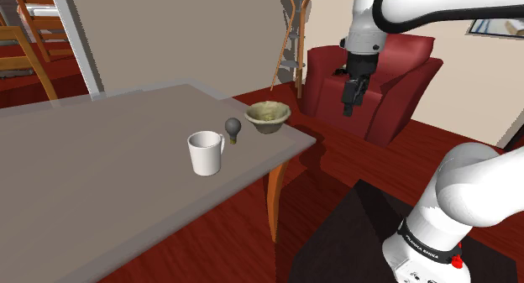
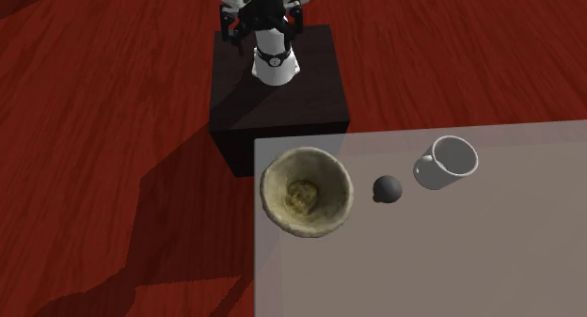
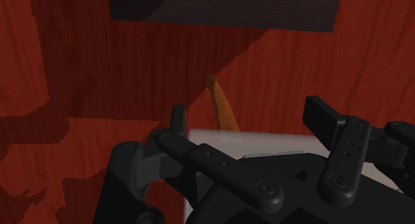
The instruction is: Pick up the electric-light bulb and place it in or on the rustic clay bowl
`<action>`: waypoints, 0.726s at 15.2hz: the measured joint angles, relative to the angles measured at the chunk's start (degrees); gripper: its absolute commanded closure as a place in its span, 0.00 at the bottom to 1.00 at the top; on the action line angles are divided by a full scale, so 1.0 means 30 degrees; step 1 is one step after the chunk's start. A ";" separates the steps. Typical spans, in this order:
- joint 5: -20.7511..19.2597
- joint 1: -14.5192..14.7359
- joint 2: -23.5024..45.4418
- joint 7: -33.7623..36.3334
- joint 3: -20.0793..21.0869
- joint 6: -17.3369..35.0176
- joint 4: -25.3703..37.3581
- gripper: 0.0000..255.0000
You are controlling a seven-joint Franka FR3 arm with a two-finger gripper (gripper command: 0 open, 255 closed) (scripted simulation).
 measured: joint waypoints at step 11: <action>0.1688 0.0836 0.4761 0.3132 0.2090 0.3924 0.1827 0.00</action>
